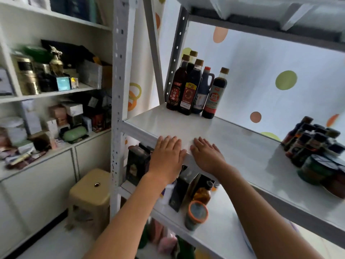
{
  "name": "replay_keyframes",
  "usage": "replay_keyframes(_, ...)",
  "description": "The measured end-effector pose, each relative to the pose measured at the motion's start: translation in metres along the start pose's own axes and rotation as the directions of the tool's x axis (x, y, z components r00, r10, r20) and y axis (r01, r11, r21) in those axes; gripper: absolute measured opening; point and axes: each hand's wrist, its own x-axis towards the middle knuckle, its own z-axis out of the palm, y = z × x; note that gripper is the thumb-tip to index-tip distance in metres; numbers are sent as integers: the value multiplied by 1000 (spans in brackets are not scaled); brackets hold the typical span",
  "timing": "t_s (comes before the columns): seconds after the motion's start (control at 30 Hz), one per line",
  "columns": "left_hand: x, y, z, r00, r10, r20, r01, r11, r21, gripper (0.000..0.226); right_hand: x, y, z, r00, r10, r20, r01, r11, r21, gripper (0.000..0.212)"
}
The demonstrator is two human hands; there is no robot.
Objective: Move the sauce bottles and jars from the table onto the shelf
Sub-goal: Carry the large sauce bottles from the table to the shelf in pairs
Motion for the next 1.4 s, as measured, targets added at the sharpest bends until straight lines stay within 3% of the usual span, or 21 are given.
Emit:
replay_keyframes(0.27,-79,50,-3,989,-121,83,102,975,196,58,-96,14,33,931,-236,-280,205,969,-135,68)
replay_keyframes(0.37,-118,79,-2,978,-204,39,188,950,249,57,-122,27,42,901,-326,-286,331,943,-30,62)
replay_keyframes(0.5,-176,131,-1,948,-319,-18,311,907,285,56,-170,49,64,846,-455,-277,475,880,7,76)
replay_keyframes(0.63,-235,171,0,895,-446,-15,427,845,322,55,-215,60,85,790,-573,-216,598,798,72,60)
replay_keyframes(0.87,-358,207,-15,794,-593,-136,577,663,476,54,-301,32,121,609,-764,-213,792,571,218,73)
replay_keyframes(1.1,-463,236,-62,621,-760,-193,736,480,477,54,-400,-19,133,393,-890,-230,897,315,310,56)
replay_keyframes(1.23,-533,263,-83,514,-816,-264,811,362,459,55,-463,-55,140,268,-923,-275,931,175,322,61)
replay_keyframes(1.4,-644,303,-108,344,-871,-352,896,193,399,54,-573,-90,150,81,-969,-232,939,-3,343,69)
